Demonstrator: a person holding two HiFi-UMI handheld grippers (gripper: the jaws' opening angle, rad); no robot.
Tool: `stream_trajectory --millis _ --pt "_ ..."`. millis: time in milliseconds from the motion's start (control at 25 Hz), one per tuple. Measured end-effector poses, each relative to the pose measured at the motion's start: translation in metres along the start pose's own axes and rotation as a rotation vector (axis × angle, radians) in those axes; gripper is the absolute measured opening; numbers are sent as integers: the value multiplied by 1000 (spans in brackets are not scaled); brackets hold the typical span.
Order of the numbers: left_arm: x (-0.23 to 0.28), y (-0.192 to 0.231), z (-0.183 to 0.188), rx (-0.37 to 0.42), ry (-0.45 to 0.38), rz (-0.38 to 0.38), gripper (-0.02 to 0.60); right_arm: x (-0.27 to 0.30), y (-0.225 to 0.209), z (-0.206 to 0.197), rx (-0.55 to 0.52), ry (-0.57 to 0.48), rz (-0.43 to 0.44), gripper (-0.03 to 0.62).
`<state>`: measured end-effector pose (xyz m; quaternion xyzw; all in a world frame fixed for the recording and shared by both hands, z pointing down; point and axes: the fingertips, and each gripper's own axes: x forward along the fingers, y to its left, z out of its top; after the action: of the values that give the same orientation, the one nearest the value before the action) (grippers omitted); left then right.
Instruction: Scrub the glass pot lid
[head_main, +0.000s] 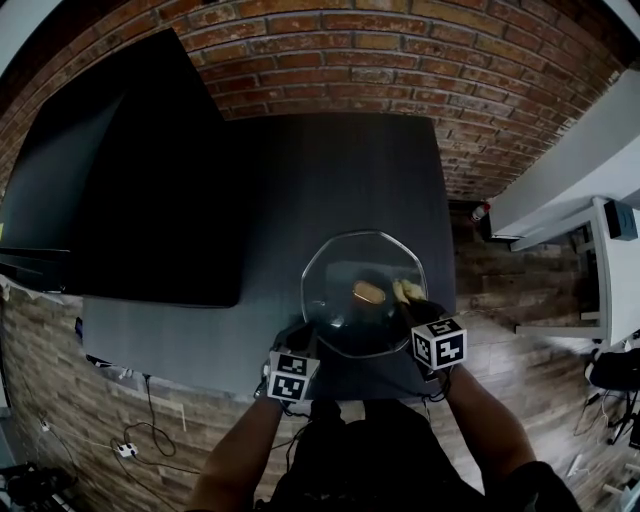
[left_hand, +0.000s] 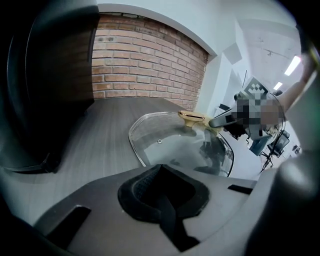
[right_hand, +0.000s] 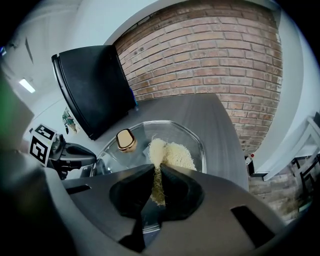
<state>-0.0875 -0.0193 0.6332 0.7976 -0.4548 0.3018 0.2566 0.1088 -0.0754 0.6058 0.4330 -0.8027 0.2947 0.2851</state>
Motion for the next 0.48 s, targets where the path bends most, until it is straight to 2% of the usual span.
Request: stream_trajectory --millis 480 --pt "0 0 -3 35 10 -41 32 -1 45 -11 13 6 5 41"
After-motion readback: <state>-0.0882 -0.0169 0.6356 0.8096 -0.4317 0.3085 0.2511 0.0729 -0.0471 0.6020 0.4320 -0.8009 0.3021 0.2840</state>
